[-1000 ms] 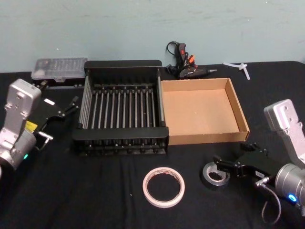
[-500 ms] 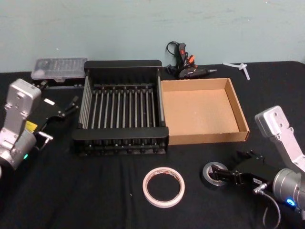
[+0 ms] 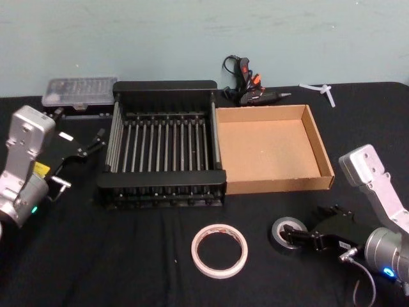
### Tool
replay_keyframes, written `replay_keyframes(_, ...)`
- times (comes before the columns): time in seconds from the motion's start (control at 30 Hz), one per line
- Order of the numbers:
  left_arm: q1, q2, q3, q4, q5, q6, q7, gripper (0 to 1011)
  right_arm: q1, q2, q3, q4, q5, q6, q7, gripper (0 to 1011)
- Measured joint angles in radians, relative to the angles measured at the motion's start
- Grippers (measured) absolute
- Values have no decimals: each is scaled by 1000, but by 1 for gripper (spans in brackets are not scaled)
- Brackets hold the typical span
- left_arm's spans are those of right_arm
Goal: Pick up the white tape and place it into the black box , Pick up the silver tape and place it into the brown box.
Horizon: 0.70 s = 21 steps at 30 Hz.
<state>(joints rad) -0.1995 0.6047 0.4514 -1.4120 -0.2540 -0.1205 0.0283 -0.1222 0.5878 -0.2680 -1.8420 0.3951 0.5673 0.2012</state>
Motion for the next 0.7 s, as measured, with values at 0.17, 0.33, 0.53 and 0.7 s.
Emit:
replay_keyframes(0.17, 0, 0, 0, 0, 0, 0, 0, 1001, 0, -6, 2, 5, -12, 5, 13, 1002)
replay_keyframes(0.33, 0, 0, 0, 0, 0, 0, 0, 1001, 1, -10, 1, 6, -27, 10, 18, 1002)
replay_keyframes(0.53, 0, 0, 0, 0, 0, 0, 0, 1001, 1, -10, 1, 6, -26, 10, 18, 1002)
replay_keyframes(0.7, 0, 0, 0, 0, 0, 0, 0, 1001, 1, -10, 2, 6, -25, 10, 18, 1002)
